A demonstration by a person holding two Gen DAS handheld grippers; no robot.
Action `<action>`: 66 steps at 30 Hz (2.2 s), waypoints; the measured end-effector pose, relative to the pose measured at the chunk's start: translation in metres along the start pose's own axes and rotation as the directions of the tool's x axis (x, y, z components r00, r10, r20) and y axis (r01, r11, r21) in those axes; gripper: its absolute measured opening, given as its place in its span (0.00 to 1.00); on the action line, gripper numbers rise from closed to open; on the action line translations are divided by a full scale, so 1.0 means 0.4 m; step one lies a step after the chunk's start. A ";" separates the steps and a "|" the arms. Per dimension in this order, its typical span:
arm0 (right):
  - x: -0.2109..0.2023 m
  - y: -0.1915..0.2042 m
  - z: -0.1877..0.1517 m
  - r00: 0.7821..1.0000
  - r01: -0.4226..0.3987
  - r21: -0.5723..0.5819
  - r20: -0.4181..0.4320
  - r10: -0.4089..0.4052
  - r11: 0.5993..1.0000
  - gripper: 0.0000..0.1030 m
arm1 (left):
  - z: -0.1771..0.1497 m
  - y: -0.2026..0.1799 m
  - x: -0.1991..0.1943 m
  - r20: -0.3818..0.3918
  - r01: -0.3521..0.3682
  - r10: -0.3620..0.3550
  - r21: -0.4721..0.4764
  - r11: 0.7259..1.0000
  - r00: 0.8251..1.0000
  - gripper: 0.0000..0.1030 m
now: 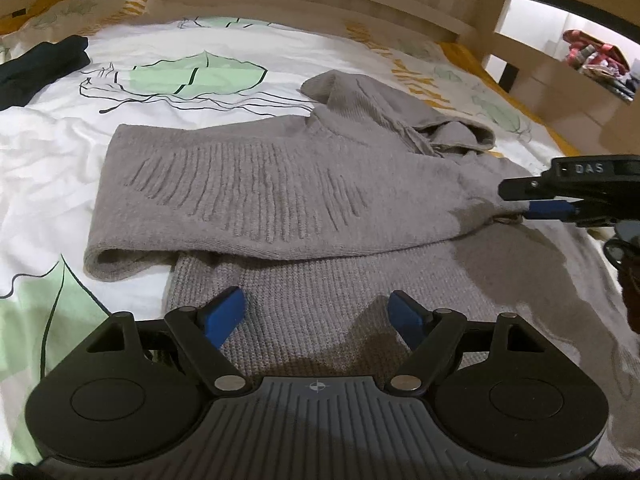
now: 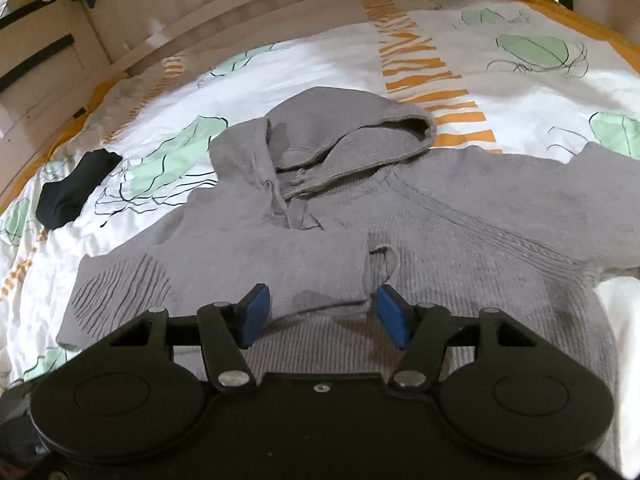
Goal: Fold large clothes
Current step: 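Grasp the other sleeve cuff with the right gripper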
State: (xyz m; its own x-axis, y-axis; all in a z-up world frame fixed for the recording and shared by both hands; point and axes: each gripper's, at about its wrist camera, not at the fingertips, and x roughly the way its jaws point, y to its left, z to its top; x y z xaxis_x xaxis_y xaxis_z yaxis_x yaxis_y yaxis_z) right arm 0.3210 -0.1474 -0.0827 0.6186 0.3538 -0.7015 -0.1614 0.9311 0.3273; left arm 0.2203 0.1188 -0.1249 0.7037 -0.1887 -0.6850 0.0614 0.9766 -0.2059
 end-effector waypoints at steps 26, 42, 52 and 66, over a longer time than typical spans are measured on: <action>-0.066 -0.099 0.062 0.976 0.193 -0.061 0.119 -0.185 0.979 0.13 | 0.009 0.001 -0.005 0.001 0.005 -0.005 -0.011 1.000 1.000 0.78; -0.065 -0.182 0.013 0.981 0.189 0.021 0.035 -0.190 0.982 0.32 | 0.139 -0.020 -0.062 0.082 -0.026 0.026 0.000 1.000 0.996 0.78; -0.060 -0.233 0.028 0.995 0.079 0.149 0.045 -0.087 0.986 0.54 | 0.112 0.038 0.116 0.013 -0.140 0.140 0.007 0.990 0.990 0.82; -0.007 -0.217 0.035 0.977 0.212 0.008 0.032 -0.212 0.977 0.16 | 0.101 0.027 0.116 0.032 -0.164 0.163 0.019 0.986 0.986 0.86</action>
State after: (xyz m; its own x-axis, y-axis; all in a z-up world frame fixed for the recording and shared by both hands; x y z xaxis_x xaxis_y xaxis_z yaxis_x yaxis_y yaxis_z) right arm 0.3442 -0.2304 -0.1003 0.6627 0.1455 -0.7346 -0.0208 0.9841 0.1762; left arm 0.2824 0.1246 -0.1307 0.7265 -0.0232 -0.6868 -0.0411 0.9962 -0.0771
